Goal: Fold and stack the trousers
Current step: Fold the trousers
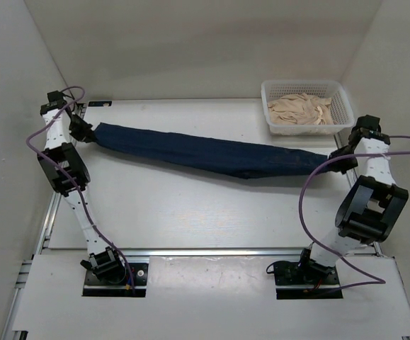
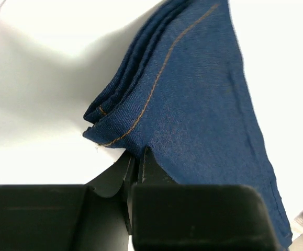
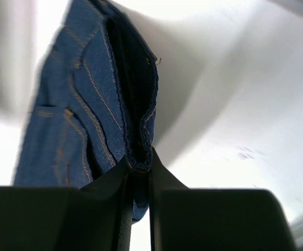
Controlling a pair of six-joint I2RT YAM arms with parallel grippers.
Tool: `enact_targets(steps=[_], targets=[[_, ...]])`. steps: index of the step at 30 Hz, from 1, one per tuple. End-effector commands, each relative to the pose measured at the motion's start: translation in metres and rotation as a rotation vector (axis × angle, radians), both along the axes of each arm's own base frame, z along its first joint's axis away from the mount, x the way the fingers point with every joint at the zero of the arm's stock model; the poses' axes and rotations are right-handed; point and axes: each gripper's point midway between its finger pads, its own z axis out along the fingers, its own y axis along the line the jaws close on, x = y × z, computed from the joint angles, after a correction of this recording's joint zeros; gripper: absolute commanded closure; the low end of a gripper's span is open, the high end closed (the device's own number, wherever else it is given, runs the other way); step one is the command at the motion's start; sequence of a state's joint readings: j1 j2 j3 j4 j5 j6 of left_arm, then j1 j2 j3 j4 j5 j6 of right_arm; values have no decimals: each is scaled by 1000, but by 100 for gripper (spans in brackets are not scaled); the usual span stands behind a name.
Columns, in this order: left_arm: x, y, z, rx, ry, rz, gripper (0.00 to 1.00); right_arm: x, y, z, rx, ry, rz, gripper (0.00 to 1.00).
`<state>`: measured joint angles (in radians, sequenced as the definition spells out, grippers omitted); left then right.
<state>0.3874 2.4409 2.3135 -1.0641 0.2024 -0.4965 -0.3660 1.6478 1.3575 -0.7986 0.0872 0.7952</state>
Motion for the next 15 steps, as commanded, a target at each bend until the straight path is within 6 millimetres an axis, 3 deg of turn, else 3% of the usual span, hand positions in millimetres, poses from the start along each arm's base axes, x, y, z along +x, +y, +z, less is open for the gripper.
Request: enact_targets(steps=[1, 2, 5, 9, 10, 13, 14, 15], targets=[[-16, 42, 50, 154, -66, 73, 90, -43, -22, 5, -128, 78, -49, 100], [-22, 41, 51, 148, -54, 108, 90, -57, -16, -6, -114, 115, -46, 100], [-45, 33, 44, 142, -6, 122, 90, -79, -7, 0, -120, 109, -37, 100], [-82, 26, 27, 139, 98, 181, 90, -120, 9, -16, -100, 184, -9, 100], [-88, 25, 37, 153, 88, 187, 90, -125, 8, -15, -117, 184, -6, 100], [-109, 28, 42, 188, 112, 201, 90, -146, 9, -9, -173, 167, 13, 99], [-112, 27, 37, 183, 125, 200, 84, -149, 8, -1, -199, 138, 13, 94], [-113, 25, 38, 181, 123, 182, 44, -151, 6, 2, -222, 131, 21, 84]])
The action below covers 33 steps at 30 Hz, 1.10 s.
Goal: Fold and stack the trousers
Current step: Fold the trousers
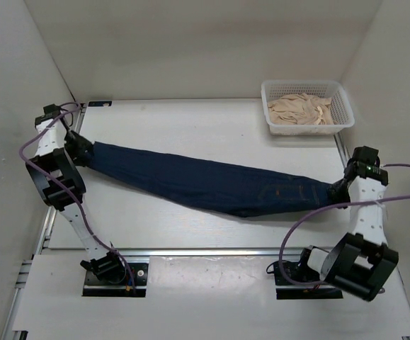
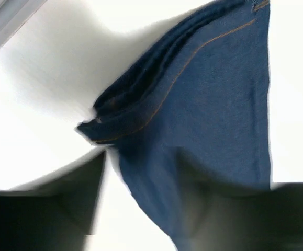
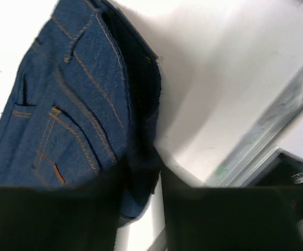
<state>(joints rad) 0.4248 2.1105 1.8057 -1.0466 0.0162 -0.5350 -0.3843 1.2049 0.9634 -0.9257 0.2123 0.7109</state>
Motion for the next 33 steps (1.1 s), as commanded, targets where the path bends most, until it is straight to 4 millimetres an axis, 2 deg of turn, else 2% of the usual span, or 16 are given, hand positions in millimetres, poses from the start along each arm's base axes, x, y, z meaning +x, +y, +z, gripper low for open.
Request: enact_targets(steps=[1, 3, 5, 7, 11, 12, 17, 21, 23, 25, 26, 27, 28, 29, 32, 33], targets=[[-3, 12, 39, 75, -91, -2, 24, -17, -15, 16, -124, -14, 23, 55], [-10, 7, 30, 48, -49, -14, 0, -20, -14, 17, -130, -7, 44, 42], [-12, 6, 23, 82, -6, -23, 0, -14, -17, 32, -154, -48, 54, 33], [-18, 6, 13, 86, 18, 15, 2, -10, -19, 43, -163, -68, 52, 31], [-25, 21, 2, 85, 23, 63, 24, -4, -12, 40, -109, -65, 75, 31], [-27, 25, -2, 80, 33, 73, 26, -3, -10, 37, -95, -55, 79, 31], [-15, 36, -28, 88, 78, 58, 19, 5, -7, 29, -58, -49, 93, 31], [-7, 41, -51, 74, 107, 56, 19, 7, -8, 28, -54, -40, 93, 31], [-2, 39, -63, 47, 115, 50, 25, 9, -8, 31, -55, -51, 84, 31], [1, 40, -68, 46, 118, 50, 39, 10, -8, 31, -53, -54, 76, 31], [8, 42, -62, 46, 93, 49, 70, 10, -8, 31, -53, -54, 76, 31], [10, 43, -65, 45, 95, 48, 84, 12, -9, 34, -56, -62, 76, 31], [14, 44, -62, 51, 83, 49, 90, 10, -8, 35, -54, -65, 67, 31], [15, 45, -58, 53, 78, 49, 90, 11, -8, 41, -62, -83, 67, 31], [27, 41, -20, 85, 10, 32, 90, 8, -6, 47, -63, -104, 70, 31], [33, 38, 10, 131, -45, 12, 90, 9, -4, 49, -54, -108, 75, 31]])
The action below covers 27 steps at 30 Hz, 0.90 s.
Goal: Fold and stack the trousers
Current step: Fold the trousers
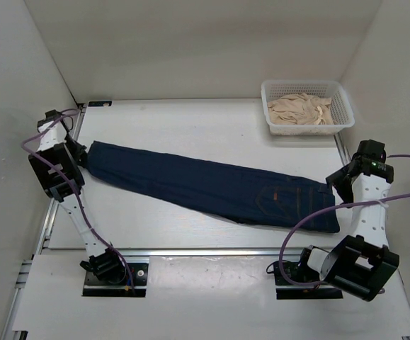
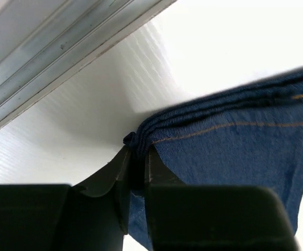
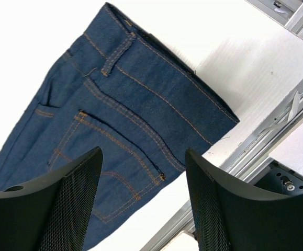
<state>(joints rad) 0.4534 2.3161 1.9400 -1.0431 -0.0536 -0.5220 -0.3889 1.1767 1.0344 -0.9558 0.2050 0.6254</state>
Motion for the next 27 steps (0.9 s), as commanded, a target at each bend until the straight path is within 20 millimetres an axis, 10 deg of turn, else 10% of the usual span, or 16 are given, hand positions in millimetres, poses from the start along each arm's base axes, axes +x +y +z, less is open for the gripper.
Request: enact_targets(steps=[1, 7, 12, 20, 27], targets=[[21, 8, 78, 128, -154, -38, 90, 3, 2, 27, -13, -80, 0, 31], [18, -42, 191, 231, -347, -248, 90, 1, 14, 40, -1, -141, 49, 31], [-11, -119, 241, 232, -455, -450, 90, 6, 18, 54, -45, -181, 92, 31], [-45, -282, 293, 135, -654, -734, 90, 24, 30, 68, -7, -236, 149, 31], [-73, -390, 293, 52, -722, -852, 90, 22, 36, 70, 1, -266, 159, 31]])
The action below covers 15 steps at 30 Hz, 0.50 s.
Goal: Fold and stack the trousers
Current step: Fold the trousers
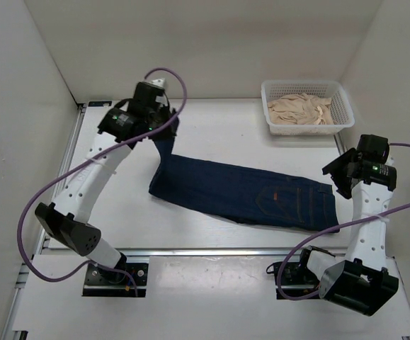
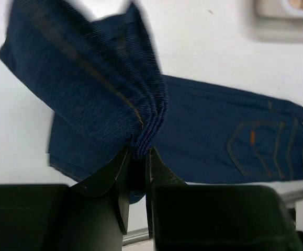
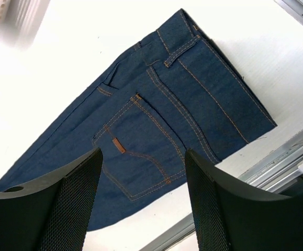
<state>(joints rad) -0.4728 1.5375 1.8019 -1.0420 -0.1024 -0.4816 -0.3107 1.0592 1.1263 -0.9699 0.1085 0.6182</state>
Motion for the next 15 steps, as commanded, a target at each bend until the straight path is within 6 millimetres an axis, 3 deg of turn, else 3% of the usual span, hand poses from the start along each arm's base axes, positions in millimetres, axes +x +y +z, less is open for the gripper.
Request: enact_targets(steps=[1, 7, 8, 9, 11, 12, 15], targets=[[-12, -39, 9, -60, -48, -12, 90, 3, 5, 9, -4, -45, 27, 31], [-44, -115, -34, -28, 36, -135, 90, -4, 7, 10, -10, -63, 27, 31], [-61, -134, -43, -23, 61, -179, 90, -5, 7, 6, -6, -53, 27, 31], [-67, -147, -60, 2, 96, -210, 80, -5, 7, 6, -6, -53, 27, 31], [-89, -175, -88, 31, 171, -319, 14, -4, 7, 4, -6, -53, 27, 31], [-90, -176, -115, 104, 248, -326, 1, -4, 7, 4, -6, -53, 27, 31], [-91, -177, -128, 213, 276, -323, 0, -4, 7, 4, -6, -53, 27, 31]])
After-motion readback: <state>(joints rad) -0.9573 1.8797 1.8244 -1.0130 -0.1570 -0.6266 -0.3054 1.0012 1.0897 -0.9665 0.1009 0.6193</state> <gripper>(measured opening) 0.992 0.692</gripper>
